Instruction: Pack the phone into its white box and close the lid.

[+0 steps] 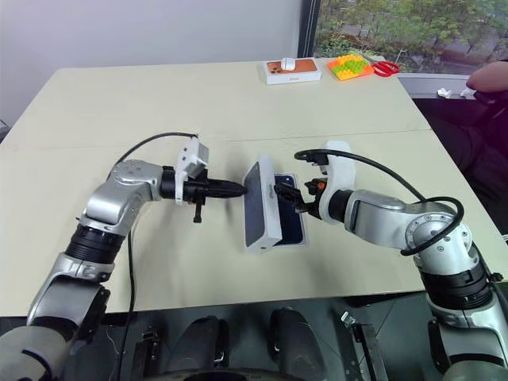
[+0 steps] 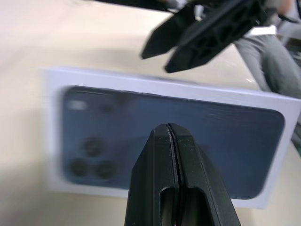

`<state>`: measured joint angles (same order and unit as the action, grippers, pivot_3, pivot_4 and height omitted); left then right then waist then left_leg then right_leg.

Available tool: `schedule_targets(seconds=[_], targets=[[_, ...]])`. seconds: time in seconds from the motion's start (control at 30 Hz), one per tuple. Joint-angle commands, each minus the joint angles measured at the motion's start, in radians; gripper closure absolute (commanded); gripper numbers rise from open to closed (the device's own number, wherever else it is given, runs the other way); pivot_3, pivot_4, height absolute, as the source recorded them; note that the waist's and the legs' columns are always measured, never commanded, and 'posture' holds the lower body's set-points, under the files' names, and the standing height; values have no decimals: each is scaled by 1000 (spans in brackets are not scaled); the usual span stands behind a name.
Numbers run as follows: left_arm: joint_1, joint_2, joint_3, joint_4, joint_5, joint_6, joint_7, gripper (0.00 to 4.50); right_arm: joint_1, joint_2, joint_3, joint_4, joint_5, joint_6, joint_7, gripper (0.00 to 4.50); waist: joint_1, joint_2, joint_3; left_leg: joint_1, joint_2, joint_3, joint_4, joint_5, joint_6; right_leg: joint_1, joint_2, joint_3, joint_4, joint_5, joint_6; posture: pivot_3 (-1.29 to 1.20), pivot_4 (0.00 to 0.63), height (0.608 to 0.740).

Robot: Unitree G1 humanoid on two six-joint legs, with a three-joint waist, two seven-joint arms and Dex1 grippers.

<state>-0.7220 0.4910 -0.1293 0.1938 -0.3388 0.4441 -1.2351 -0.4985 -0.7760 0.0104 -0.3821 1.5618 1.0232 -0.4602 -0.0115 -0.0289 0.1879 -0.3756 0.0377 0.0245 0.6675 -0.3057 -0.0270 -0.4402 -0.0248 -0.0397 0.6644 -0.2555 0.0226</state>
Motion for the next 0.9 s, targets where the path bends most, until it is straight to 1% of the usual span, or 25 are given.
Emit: schedule_targets(seconds=[0.03, 0.1, 0.17, 0.23, 0.27, 0.3, 0.33, 0.37, 0.43, 0.47, 0.5, 0.57, 0.6, 0.67, 0.73, 0.9], targets=[[-10, 28, 51, 8, -18, 8, 17, 4500, -24, -31, -50, -3, -57, 5, 45, 42, 0, 0, 0, 0, 0, 0, 0, 0, 0, 0, 0, 0, 0, 0, 0, 0, 150, 740], [1, 45, 50, 0, -10, 3, 19, 4500, -26, -43, -54, -1, -90, 16, 74, 42, 1, 0, 0, 0, 0, 0, 0, 0, 0, 0, 0, 0, 0, 0, 0, 0, 150, 740], [17, 87, 25, 9, 32, -5, 18, 4500, -26, -88, -48, -14, -161, 41, 141, 42, 0, 0, 0, 0, 0, 0, 0, 0, 0, 0, -1, 0, 0, 0, 0, 0, 150, 740], [30, 118, -6, 19, 76, -29, 16, 4500, -24, -140, -22, -44, -256, 62, 219, 42, 0, 0, 0, 0, 0, 0, 0, 0, 0, 0, -1, 0, 0, 0, 0, 0, 150, 740], [33, 123, -19, 20, 91, -39, 15, 4500, -22, -174, 9, -67, -328, 57, 273, 42, 1, 0, 0, 0, 0, 0, 0, 0, 0, 0, -1, 0, 0, 0, 0, 0, 150, 740], [35, 127, -28, 22, 100, -46, 14, 4500, -19, -197, 30, -83, -384, 52, 316, 545, 1, 0, 0, 0, -1, 0, 0, 0, 0, 0, -1, 0, 0, 0, 0, 0, 150, 740], [30, 125, -35, 25, 106, -45, 16, 4500, -16, -220, 59, -93, -437, 55, 360, 855, 1, 0, 0, 0, -1, 0, 0, 0, 0, 0, -1, 0, 0, 0, 0, 0, 150, 740], [26, 123, -41, 26, 111, -49, 15, 4500, -13, -237, 81, -103, -481, 56, 400, 1280, 1, 0, 0, 0, -1, 0, 0, 0, 0, 0, -1, 0, -1, 0, 0, 0, 150, 740], [14, 114, -52, 25, 113, -41, 12, 4500, -6, -245, 98, -111, -538, 58, 457, 2383, 1, 0, 0, 0, -1, 0, 0, 0, 0, 0, -1, 0, -1, 0, 0, 0, 150, 740], [11, 112, -54, 23, 113, -36, 10, 4500, -3, -240, 97, -115, -557, 59, 475, 2767, 1, 0, 0, 0, -1, 0, 0, 0, 0, 0, 0, 0, -1, 0, 0, 0, 150, 740], [8, 111, -62, 15, 109, -27, -3, 4500, -3, -242, 107, -124, -584, 57, 503, 3328, 1, 0, 0, 0, -2, 0, 0, 0, 0, 0, 0, 0, -1, 0, 0, 0, 150, 740], [9, 116, -81, -2, 110, -21, -28, 4500, -4, -241, 118, -142, -631, 58, 546, 4282, 1, 0, 0, 0, -2, 0, 0, 0, 0, 0, -1, 0, -1, 0, 0, 0, 150, 740], [12, 124, -101, -13, 117, -20, -50, 4500, -6, -242, 131, -153, -663, 60, 563, 4403, 1, 0, 0, 0, -2, 0, 0, 0, 0, 0, -1, 0, -1, 0, 0, 0, 150, 740], [19, 140, -137, -29, 131, -28, -89, 4500, -11, -254, 167, -174, -743, 51, 599, 4403, -1, 0, 0, 0, -2, 0, 0, 0, 0, 0, -1, 0, 0, 0, 0, 0, 150, 740], [22, 154, -168, -29, 152, -57, -119, 4500, -8, -236, 172, -175, -784, 54, 620, 4403, -1, 0, 0, 0, -2, 0, 0, 0, 0, 0, -1, 0, 0, 0, 0, 0, 150, 740], [6, 138, -211, -4, 201, -112, -121, 4500, -9, -195, 188, -181, -869, 58, 670, 4403, 1, 0, 0, 0, -3, 0, 0, 0, 0, 0, -1, 0, 0, 0, 0, 0, 150, 740]])
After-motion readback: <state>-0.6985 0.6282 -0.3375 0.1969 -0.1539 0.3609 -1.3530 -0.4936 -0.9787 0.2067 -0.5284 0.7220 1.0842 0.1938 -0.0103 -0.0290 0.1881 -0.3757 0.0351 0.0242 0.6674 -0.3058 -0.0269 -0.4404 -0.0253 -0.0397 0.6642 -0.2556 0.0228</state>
